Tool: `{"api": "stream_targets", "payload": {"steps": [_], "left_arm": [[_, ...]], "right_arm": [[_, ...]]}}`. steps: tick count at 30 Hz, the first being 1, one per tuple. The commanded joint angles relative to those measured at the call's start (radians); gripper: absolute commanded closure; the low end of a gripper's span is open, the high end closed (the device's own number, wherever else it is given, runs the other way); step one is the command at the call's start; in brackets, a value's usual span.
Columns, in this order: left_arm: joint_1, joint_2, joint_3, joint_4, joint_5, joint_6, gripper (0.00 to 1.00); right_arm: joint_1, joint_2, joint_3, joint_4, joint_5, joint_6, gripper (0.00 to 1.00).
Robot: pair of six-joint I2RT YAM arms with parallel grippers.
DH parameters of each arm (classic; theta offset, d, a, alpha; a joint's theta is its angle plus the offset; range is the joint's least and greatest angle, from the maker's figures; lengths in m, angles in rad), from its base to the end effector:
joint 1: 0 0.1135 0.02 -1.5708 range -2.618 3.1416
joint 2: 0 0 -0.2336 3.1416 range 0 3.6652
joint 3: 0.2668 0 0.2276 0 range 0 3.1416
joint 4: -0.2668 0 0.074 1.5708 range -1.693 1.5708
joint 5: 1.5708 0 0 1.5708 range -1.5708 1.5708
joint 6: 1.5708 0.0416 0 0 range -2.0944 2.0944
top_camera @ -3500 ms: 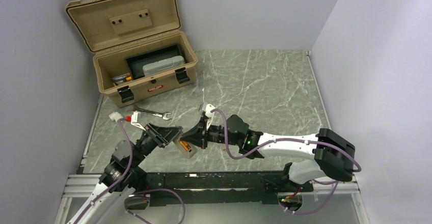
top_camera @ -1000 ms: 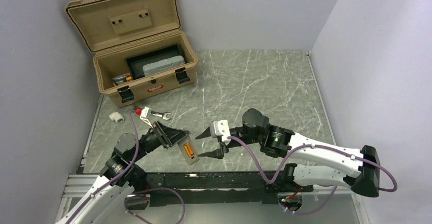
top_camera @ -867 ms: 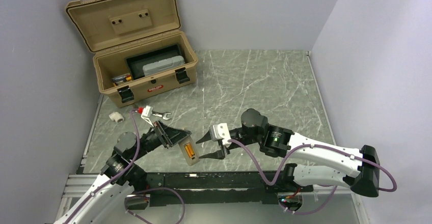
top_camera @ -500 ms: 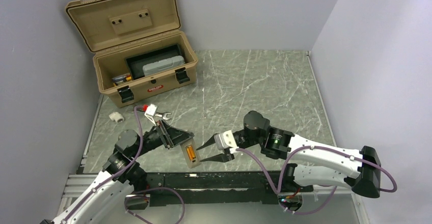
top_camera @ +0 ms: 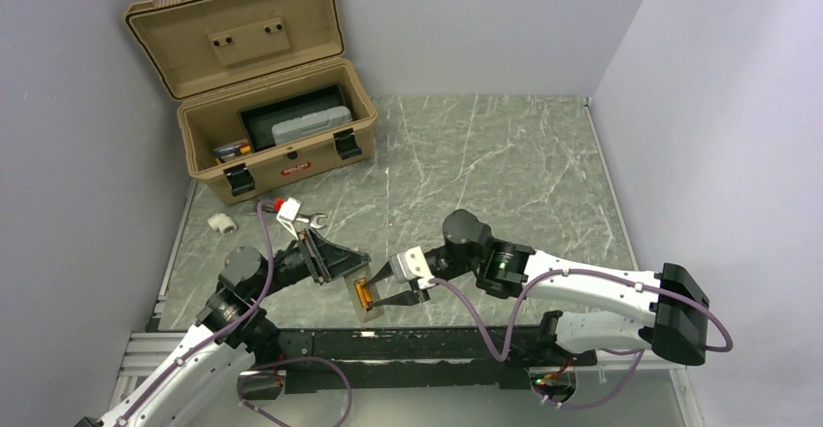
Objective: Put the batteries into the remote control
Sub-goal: Load the battery into the remote control.
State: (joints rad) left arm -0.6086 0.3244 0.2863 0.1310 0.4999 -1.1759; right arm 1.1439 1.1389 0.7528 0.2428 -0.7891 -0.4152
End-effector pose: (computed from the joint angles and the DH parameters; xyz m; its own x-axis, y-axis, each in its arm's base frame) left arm 0.0955 -0.0909 0.2498 -0.7953 -0.4332 -0.4241 0.4139 0.1231 -0.9019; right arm 0.0768 0.2402 0.2838 0.3219 0.0213 -0.9465 -0.8768 -0.3706 -0.3065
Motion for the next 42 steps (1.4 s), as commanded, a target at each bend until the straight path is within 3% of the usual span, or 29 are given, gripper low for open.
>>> {"api": "stream_targets", "payload": {"steps": [1,19,42], "left_arm": [[0.000,-0.003,0.027,0.073,0.016,-0.024,1.00],[0.000,0.002,0.008,0.101,0.016,-0.033,1.00],[0.000,-0.005,-0.002,0.095,0.015,-0.033,1.00]], "right_arm": [[-0.009,0.000,0.040,0.076,-0.048,-0.003,0.61],[-0.046,-0.005,0.030,0.154,-0.054,0.035,0.62],[-0.060,0.057,0.033,0.199,-0.106,0.059,0.70]]}}
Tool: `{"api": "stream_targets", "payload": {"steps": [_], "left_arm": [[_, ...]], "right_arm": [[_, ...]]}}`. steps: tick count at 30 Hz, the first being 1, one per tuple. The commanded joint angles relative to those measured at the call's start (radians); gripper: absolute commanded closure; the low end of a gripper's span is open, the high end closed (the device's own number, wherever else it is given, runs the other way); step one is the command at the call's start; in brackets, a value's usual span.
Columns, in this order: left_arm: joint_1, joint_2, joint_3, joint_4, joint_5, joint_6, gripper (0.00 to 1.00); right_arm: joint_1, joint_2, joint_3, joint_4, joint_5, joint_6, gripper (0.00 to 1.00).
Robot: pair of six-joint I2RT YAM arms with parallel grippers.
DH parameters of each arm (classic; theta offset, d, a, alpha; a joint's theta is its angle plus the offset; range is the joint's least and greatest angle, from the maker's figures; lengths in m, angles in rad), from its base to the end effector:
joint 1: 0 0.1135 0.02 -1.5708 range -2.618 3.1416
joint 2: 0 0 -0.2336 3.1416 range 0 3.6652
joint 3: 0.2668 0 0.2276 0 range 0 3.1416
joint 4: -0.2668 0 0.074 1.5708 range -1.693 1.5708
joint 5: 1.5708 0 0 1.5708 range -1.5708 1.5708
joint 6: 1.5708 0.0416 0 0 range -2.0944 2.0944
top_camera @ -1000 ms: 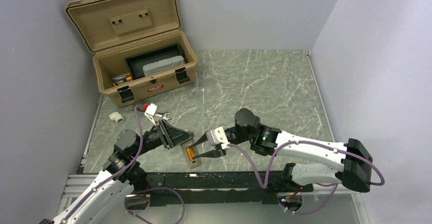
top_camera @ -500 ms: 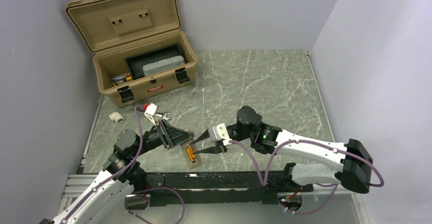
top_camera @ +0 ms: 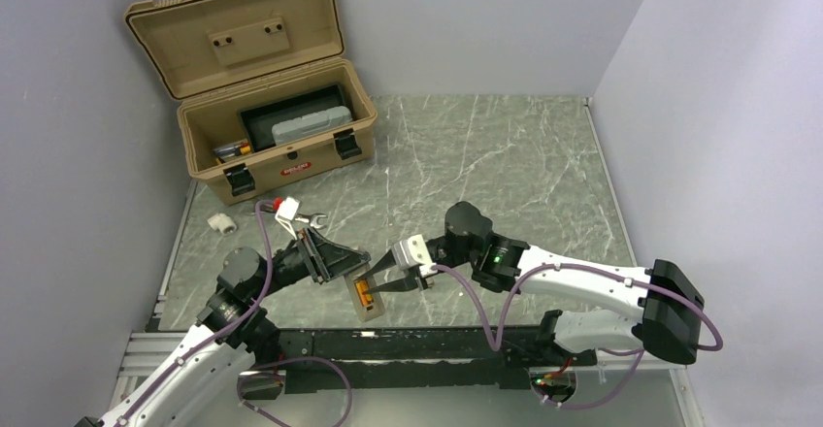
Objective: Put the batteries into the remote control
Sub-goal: Load the battery into the remote control.
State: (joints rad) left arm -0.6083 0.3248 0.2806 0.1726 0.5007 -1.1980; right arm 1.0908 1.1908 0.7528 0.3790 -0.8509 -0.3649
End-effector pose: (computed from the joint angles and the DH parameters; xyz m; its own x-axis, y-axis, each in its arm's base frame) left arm 0.0954 -0.0908 0.2524 -0.7925 -0.4437 -0.4185 0.4228 0.0950 -0.9013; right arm 0.0918 0.2441 0.2857 0.3069 0.0801 -0.9484 -0.8798 -0.3562 -0.3148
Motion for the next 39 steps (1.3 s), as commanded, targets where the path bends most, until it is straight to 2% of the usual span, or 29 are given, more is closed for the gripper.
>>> {"api": "stream_targets", "payload": {"steps": [1,17,39], "left_arm": [[-0.001,-0.007,0.005,0.053,0.013,-0.010,1.00],[0.000,-0.011,0.009,0.049,0.011,-0.012,1.00],[0.000,0.019,0.017,0.070,0.009,-0.019,1.00]], "right_arm": [[-0.006,0.007,0.031,0.067,-0.046,0.010,0.70],[-0.017,0.016,0.045,-0.052,-0.087,-0.049,0.83],[-0.018,0.034,0.035,-0.216,-0.156,-0.095,0.90]]}}
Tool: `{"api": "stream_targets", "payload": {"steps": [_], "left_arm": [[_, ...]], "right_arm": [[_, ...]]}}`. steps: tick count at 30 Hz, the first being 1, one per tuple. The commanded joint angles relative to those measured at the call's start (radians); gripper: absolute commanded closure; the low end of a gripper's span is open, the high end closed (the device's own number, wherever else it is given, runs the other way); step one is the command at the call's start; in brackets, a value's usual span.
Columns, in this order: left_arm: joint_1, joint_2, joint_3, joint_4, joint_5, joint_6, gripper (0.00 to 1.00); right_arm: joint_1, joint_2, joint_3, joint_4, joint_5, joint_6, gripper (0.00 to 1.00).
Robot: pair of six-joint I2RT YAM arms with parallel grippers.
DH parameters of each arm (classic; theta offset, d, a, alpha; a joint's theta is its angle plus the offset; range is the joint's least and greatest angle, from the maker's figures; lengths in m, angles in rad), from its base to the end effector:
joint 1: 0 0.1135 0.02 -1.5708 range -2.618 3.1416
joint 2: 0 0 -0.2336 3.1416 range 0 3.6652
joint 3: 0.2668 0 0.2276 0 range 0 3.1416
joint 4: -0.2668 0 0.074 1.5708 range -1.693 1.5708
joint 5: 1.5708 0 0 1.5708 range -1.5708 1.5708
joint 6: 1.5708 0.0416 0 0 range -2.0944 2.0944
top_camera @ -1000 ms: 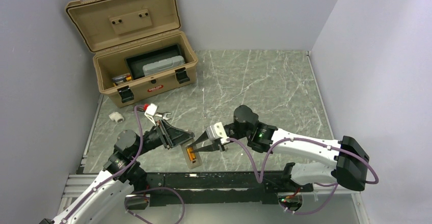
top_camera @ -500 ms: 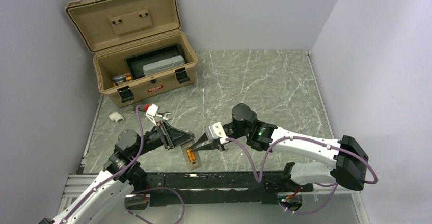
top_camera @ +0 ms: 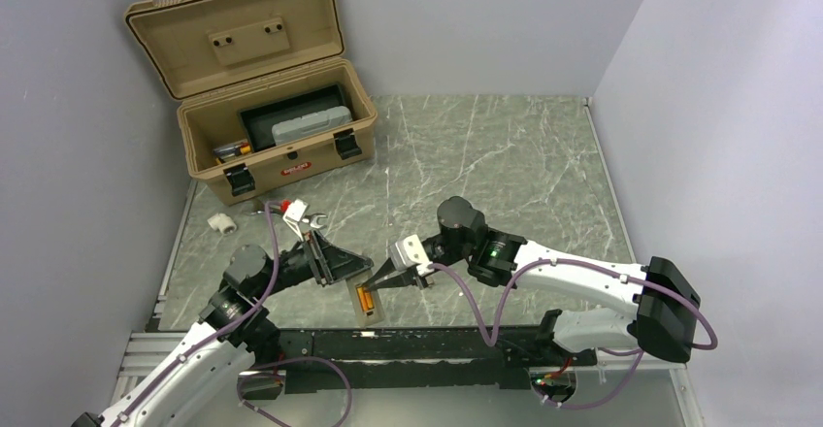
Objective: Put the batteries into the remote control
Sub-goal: Load the battery into the remote control.
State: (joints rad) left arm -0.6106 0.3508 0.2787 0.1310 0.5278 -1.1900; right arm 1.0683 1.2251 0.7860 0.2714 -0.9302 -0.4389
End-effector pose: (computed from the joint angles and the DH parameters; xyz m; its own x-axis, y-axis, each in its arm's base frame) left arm 0.0975 -0.0938 0.2443 -0.8243 -0.4020 -0.3985 0.3820 0.1246 -0.9157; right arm 0.0972 0.2462 0.2778 0.3116 0.0397 -0.9494 -0.8529 -0.4287 -0.2978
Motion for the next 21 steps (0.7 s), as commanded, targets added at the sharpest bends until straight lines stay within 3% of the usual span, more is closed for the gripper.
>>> {"api": "stream_targets", "payload": {"steps": [1,21], "left_arm": [[0.002,-0.003,0.017,0.123,-0.018,-0.031,1.00],[0.002,0.035,0.027,0.163,-0.026,-0.042,1.00]], "right_arm": [[0.005,0.000,0.000,-0.111,-0.078,-0.021,0.90],[0.021,0.004,-0.027,-0.108,-0.091,0.012,0.92]]}}
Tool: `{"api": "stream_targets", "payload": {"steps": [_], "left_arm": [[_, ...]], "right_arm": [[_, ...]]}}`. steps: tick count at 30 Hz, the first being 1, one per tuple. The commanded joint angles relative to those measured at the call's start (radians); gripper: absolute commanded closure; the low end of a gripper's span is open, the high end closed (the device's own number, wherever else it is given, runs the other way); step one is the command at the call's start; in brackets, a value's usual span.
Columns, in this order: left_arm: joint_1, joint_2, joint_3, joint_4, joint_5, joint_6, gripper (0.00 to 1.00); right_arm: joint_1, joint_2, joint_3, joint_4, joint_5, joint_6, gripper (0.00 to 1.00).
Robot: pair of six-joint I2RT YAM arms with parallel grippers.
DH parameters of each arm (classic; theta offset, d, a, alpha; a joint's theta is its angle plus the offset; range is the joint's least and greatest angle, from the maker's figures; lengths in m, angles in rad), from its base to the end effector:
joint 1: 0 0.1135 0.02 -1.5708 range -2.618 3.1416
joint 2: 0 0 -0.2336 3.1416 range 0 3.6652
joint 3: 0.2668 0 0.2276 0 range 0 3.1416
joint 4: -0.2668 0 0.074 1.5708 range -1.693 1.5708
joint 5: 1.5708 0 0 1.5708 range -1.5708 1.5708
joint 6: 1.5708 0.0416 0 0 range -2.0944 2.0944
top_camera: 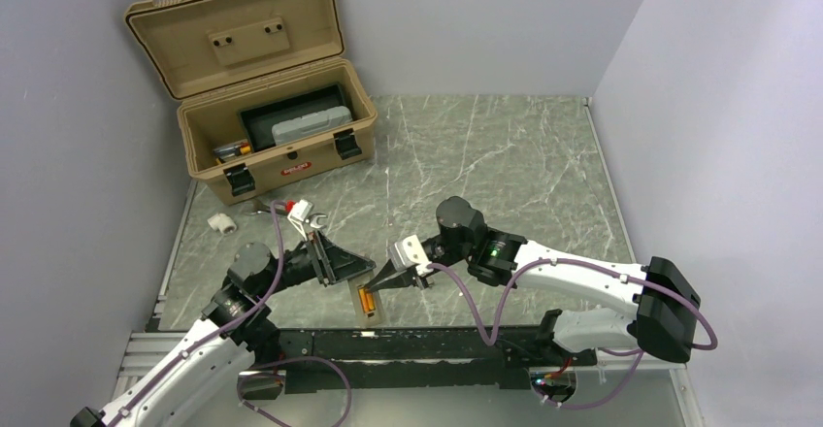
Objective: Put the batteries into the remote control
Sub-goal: Load the battery into the remote control.
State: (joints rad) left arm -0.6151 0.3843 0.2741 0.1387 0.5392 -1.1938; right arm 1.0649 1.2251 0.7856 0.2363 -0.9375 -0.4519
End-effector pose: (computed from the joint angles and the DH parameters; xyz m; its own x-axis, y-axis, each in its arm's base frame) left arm 0.1003 -0.0970 0.2397 -0.8416 -0.3823 -0.3816 0.3582 0.1337 -0.9240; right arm 0.0975 0.2451 0.2743 0.3051 0.0175 -0.9521 -0.8526 -0.4404 -0.2813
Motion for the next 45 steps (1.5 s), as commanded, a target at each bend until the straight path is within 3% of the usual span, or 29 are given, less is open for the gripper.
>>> {"api": "stream_targets", "payload": {"steps": [1,25,45], "left_arm": [[0.006,0.002,0.032,0.156,-0.037,-0.038,1.00],[0.007,-0.017,0.026,0.151,-0.061,-0.049,1.00],[0.007,-0.009,0.031,0.174,-0.059,-0.058,1.00]], "right_arm": [[0.027,0.006,-0.026,-0.075,-0.084,0.026,0.92],[0.073,-0.012,-0.047,-0.177,-0.050,-0.002,0.94],[0.131,0.001,-0.043,-0.336,0.123,-0.131,0.97]]}}
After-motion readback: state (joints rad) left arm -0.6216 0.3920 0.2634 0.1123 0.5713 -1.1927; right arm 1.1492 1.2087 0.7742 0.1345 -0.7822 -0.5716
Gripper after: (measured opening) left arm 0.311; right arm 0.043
